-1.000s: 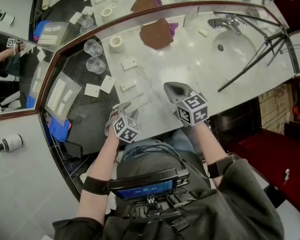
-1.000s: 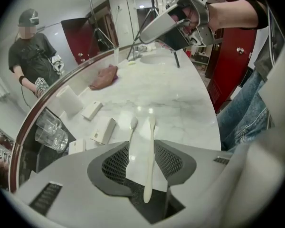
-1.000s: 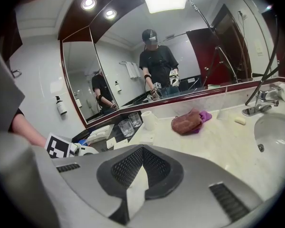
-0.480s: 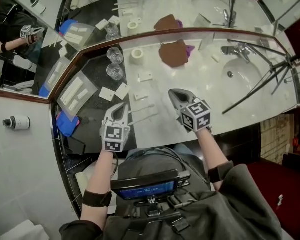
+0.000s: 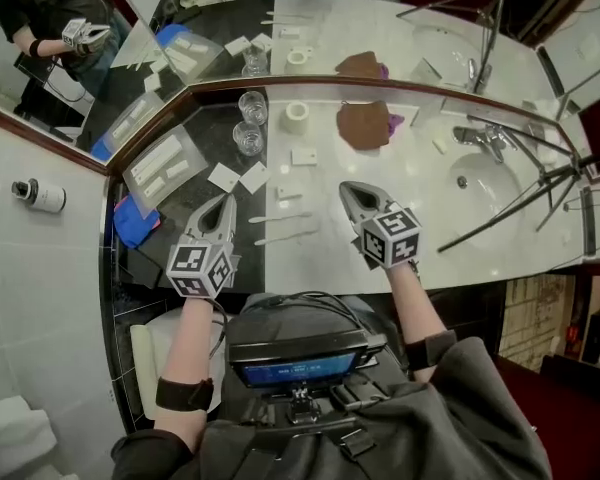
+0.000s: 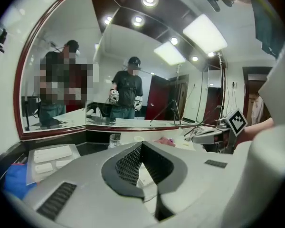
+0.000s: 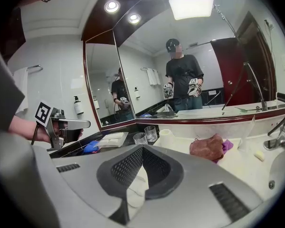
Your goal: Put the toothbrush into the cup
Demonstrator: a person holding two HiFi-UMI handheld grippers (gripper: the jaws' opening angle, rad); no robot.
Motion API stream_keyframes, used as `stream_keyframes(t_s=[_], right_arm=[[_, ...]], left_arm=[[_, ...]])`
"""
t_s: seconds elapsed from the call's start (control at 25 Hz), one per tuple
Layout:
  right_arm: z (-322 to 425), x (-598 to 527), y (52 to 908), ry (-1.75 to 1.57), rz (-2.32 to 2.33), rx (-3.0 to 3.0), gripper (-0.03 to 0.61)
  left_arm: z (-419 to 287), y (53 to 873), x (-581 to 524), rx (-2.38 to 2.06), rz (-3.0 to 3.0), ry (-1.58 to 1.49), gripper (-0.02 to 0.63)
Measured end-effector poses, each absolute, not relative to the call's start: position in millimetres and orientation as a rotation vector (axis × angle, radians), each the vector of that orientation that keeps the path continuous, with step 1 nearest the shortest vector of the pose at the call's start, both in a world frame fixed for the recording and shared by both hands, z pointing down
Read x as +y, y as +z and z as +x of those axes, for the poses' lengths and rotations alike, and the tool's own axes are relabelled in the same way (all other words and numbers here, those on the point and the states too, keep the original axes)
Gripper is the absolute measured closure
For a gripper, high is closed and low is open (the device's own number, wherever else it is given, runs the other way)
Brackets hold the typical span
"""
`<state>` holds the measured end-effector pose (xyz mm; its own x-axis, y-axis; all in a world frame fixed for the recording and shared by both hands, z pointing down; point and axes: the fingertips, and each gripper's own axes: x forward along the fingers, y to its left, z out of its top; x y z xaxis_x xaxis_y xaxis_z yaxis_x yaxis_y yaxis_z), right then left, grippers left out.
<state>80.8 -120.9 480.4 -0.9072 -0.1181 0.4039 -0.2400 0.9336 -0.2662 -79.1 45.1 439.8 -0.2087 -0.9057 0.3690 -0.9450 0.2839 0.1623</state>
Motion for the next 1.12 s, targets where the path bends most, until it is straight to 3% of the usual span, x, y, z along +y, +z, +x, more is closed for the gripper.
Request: stream_keyframes(t_s=[0.84, 1.12], right_arm=[[66, -105, 493, 0.45, 0.197, -2.703, 0.568], [53, -67, 532, 0.553, 0.496, -2.584, 0.554]], left_arm=[[-104, 439, 81, -2.271, 1.556, 0.237, 0.612], [-147, 458, 86, -2.14, 1.719, 0.283, 0.612]])
